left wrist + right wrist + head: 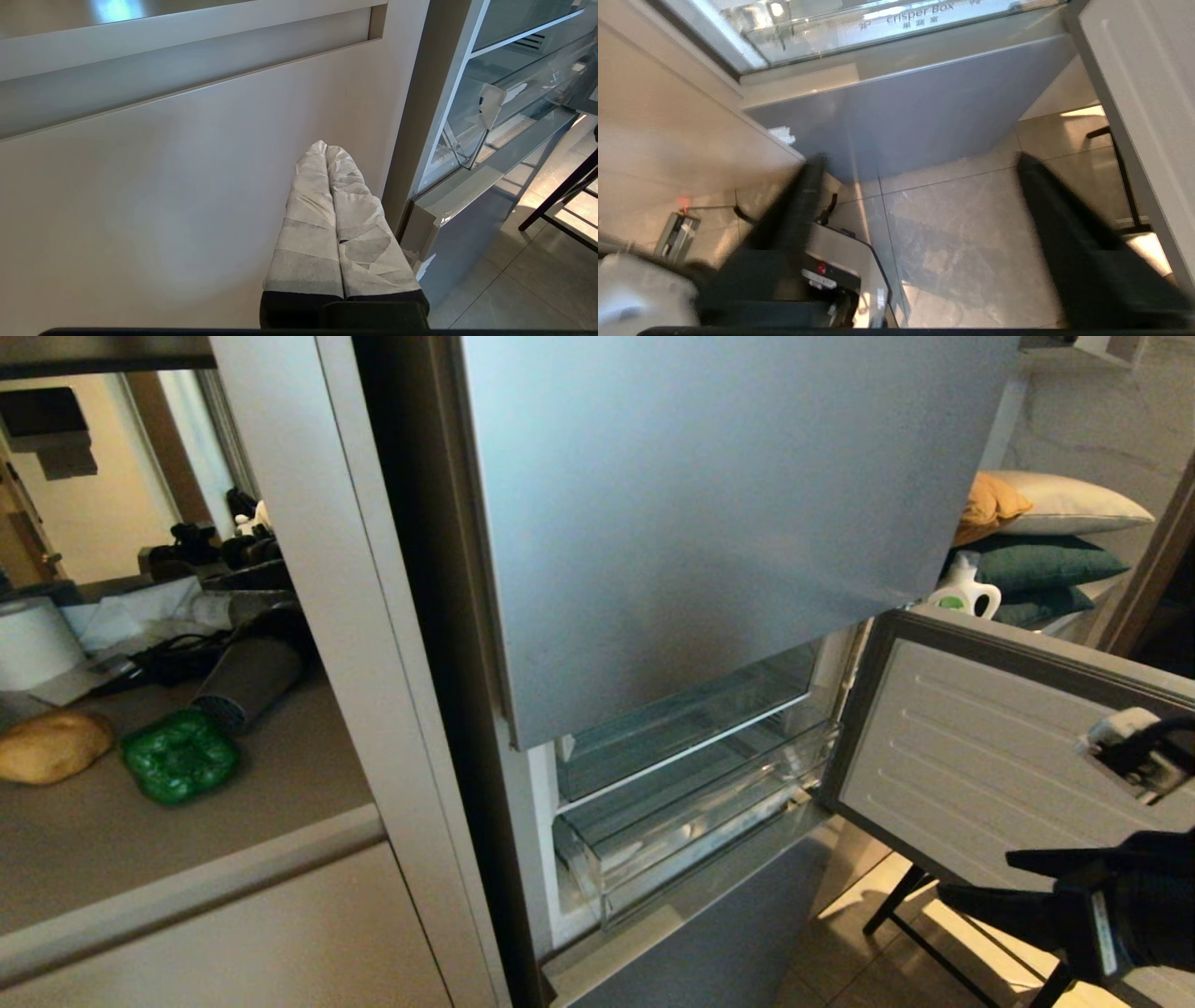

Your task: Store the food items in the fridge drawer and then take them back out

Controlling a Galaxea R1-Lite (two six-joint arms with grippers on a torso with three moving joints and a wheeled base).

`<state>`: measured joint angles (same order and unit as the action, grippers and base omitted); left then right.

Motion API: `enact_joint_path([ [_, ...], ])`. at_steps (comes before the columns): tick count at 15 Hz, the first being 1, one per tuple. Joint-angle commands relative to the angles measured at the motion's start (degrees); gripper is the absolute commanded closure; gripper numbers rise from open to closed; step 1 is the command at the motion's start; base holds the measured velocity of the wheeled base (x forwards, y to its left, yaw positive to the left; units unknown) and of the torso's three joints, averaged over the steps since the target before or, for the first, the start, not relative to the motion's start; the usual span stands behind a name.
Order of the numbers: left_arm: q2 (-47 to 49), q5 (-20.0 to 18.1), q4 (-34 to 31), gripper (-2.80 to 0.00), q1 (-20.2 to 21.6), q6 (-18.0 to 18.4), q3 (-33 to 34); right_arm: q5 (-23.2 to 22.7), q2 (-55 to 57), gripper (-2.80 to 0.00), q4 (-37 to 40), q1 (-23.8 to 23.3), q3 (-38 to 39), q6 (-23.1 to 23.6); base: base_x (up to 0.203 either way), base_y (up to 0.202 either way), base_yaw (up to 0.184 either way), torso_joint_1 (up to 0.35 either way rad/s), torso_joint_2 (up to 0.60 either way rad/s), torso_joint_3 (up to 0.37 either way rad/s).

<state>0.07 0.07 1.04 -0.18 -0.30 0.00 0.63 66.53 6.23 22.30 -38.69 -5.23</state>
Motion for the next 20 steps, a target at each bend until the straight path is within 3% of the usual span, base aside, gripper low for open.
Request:
enact_joint_path([
  [1, 0.0, 0.0, 0.0, 0.0, 0.0, 0.0, 0.4, 0.0, 7.3, 0.0, -4.2, 0.0, 1.0, -0.5, 0.0, 0.0, 0.0, 0.0, 0.0, 0.0],
  [5, 0.0, 0.0, 0.0, 0.0, 0.0, 0.0, 0.4, 0.0, 21.5, 0.0, -14.5, -1.0, -0.3, -1.2, 0.0, 0.0, 0.0, 0.0, 0.0, 0.0],
  [10, 0.0, 0.0, 0.0, 0.0, 0.0, 0.0, 0.4, -1.5, 38.6, 0.0, -26.6, -4.2, -9.8, -0.2, 0.0, 0.0, 0.0, 0.0, 0.0, 0.0],
  [14, 0.0, 0.0, 0.0, 0.0, 0.0, 0.0, 0.4, -2.2, 46.4, 0.0, -27.7, -4.7, -17.0, 1.1, 0.0, 0.0, 0.0, 0.0, 0.0, 0.0],
  [18, 0.0, 0.0, 0.0, 0.0, 0.0, 0.0, 0.4, -7.5, 48.3, 0.0, -27.8, -5.2, -18.6, 9.2, 0.0, 0.0, 0.0, 0.0, 0.0, 0.0],
  [20, 0.0, 0.0, 0.0, 0.0, 0.0, 0.0, 0.4, -8.7, 49.0, 0.0, -27.8, -5.0, -20.5, 10.8, 0.0, 0.0, 0.0, 0.0, 0.0, 0.0],
])
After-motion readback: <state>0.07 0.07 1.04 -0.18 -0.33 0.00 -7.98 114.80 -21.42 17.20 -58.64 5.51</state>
